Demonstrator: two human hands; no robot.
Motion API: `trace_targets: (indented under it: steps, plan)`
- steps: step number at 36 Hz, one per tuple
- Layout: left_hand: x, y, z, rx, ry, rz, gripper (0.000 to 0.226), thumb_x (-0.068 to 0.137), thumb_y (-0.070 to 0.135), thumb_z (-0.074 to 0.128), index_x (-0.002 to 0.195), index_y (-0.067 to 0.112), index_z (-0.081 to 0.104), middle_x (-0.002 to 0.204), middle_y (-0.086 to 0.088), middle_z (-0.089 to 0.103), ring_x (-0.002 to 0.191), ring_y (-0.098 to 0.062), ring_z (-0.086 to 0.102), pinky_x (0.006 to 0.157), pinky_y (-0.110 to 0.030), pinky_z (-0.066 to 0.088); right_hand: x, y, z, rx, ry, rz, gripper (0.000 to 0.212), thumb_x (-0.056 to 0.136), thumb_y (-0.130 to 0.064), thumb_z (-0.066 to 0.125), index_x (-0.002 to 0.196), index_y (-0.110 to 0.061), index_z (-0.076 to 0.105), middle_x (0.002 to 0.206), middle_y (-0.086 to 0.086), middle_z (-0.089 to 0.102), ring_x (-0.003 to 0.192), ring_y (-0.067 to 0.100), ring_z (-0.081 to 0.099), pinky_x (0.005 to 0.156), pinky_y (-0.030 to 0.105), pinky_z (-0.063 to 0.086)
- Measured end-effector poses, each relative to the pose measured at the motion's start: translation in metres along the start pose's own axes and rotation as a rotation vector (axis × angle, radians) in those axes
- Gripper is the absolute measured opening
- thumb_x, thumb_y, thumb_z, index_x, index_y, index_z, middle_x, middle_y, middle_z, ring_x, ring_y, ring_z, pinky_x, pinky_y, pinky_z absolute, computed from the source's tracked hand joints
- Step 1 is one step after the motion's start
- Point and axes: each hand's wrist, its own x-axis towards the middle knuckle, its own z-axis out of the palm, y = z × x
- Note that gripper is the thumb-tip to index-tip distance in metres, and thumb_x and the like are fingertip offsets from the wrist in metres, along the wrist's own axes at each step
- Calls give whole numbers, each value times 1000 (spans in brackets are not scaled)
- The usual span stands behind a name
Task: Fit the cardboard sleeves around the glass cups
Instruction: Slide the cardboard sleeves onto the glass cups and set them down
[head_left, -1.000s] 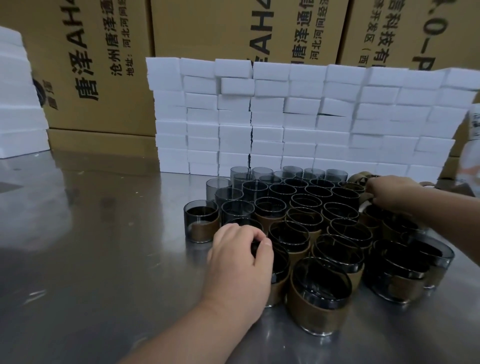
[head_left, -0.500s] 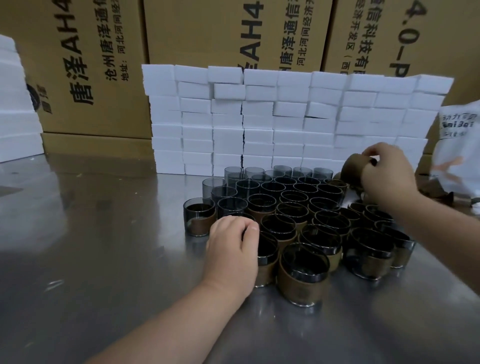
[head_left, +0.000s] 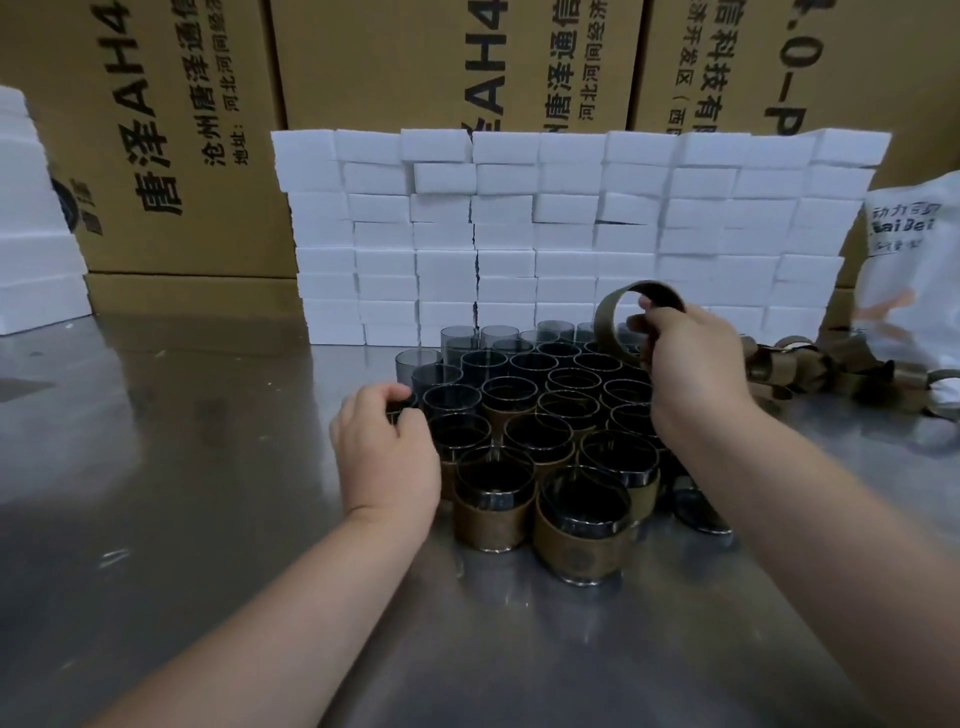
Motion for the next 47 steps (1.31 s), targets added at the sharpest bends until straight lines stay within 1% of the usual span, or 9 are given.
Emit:
trace_targets:
  steps: [3,6,12,21,27,33,35,39,47]
  plan:
    - [5,13,1,96,-55,108,18,85,11,46,85,28,54,93,14,44,99,-4,30,83,-15,21,2,1,3,44,-8,61,25,91,-16,53,67,-16,57,66,0,55,58,11,44,58,24,31]
    - [17,24,9,354,-188,175,18,86,25,48,95,30,64,102,9,49,110,-13,35,88,-27,26,-1,2,6,49,-50,68,21,91,-16,48,73,-19,59,71,-2,57,63,10,47,59,24,32]
    - [57,42,45,973,-651,-44,52,85,51,43,125,19,53,131,-7,47,124,-28,33,105,-47,27,-5,-2,4,-28,-88,7,22,94,-23,41,80,-26,57,79,-5,59,72,10,49,63,24,34]
    - [69,37,63,1117,-978,7,41,83,42,48,112,14,57,122,-11,56,113,-33,52,102,-46,38,-6,-1,6,-65,-108,-27,23,95,-23,41,80,-28,57,81,-8,57,72,7,48,65,22,35]
    - [71,37,66,1189,-924,88,41,92,28,36,126,11,52,129,-14,52,117,-33,49,101,-46,40,-9,0,5,-70,-121,-48,22,96,-24,40,83,-29,56,86,-9,57,74,6,48,64,22,34]
    - [75,58,52,759,-674,-7,34,91,4,42,120,6,59,109,-10,57,103,-27,54,90,-33,45,-12,1,5,-86,-154,-75,20,96,-26,39,91,-29,58,90,-12,57,80,4,49,66,23,35]
    - [74,62,43,353,-445,-149,29,92,7,40,114,3,59,113,-15,58,101,-30,56,81,-38,46,-14,1,6,-87,-168,-79,21,96,-26,39,88,-30,57,90,-12,57,81,5,50,69,24,36]
    - [58,69,32,-453,-121,-363,21,91,13,42,74,16,54,79,0,55,83,-21,53,70,-32,41,-18,1,8,-101,-192,-96,22,96,-28,39,84,-30,58,88,-10,58,82,7,53,72,26,40]
    - [26,83,45,-1011,-333,-797,26,88,16,37,63,15,44,56,-3,62,52,-21,59,70,-35,52,-28,8,16,-121,-297,-186,28,97,-31,39,80,-43,57,86,-21,61,90,3,60,87,28,47]
